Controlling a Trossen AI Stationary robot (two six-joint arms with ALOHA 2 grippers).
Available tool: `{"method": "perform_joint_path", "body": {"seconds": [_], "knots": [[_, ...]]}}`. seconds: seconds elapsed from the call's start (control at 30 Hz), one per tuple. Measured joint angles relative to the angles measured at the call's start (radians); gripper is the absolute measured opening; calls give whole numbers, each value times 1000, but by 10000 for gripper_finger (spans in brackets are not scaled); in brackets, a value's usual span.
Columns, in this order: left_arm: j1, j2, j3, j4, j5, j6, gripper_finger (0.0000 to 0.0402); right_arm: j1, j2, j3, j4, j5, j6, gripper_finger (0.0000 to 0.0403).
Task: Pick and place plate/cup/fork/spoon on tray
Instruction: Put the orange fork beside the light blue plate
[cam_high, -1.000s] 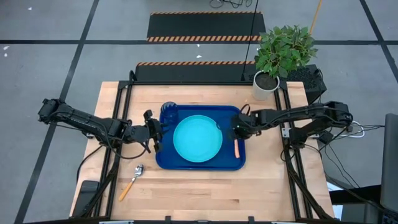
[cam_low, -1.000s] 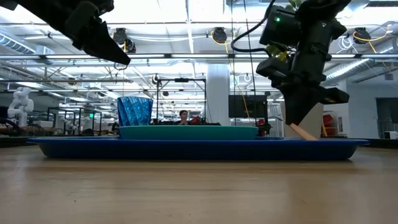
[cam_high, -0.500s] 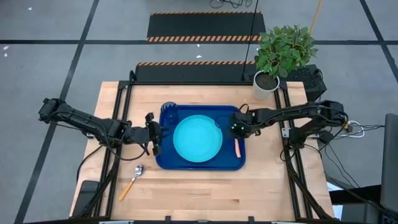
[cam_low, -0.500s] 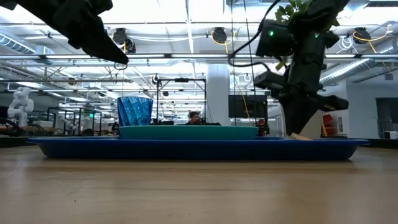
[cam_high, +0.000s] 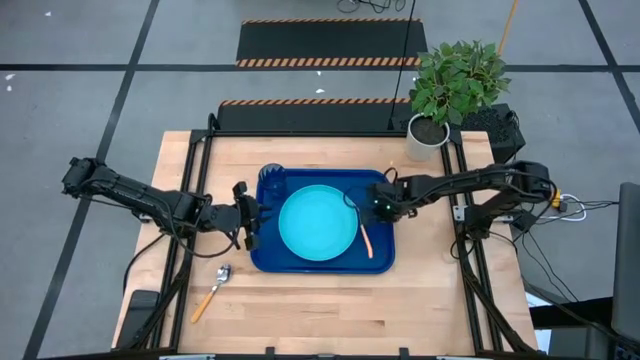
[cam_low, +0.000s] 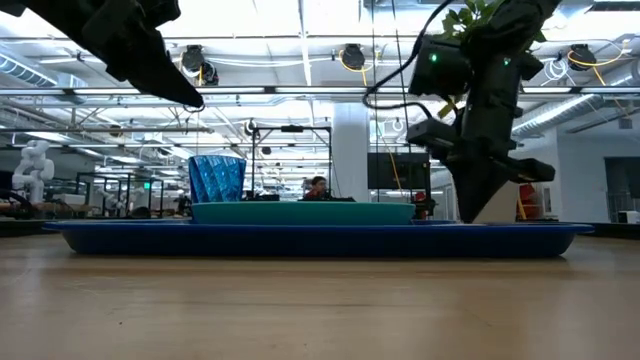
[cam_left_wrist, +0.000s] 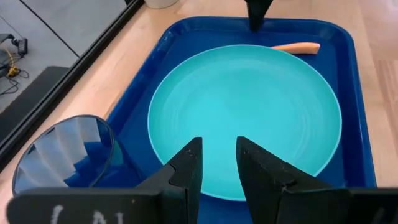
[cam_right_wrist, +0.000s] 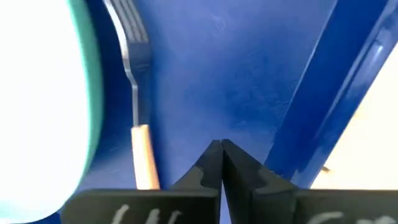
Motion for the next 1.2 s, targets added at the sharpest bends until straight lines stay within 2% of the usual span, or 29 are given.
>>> {"method": "perform_joint_path", "body": {"seconds": [0.2,0.5,0.63,0.97,1.07,1.2], "knots": [[-2,0,0,-18,2,-9,102,29,-79,0,103,43,-50,1],[-3,0,0,-12,2,-33,102,46,-128,0,164,43,-247,0],[-3,0,0,5,2,-34,102,47,-133,0,160,-5,-450,0],[-3,0,0,233,-10,34,102,85,-132,0,73,-6,-747,1],[-3,0,0,264,-31,36,102,97,-132,0,86,-9,-803,20],[-3,0,0,264,-52,56,102,100,-132,0,95,-10,-850,76]]}}
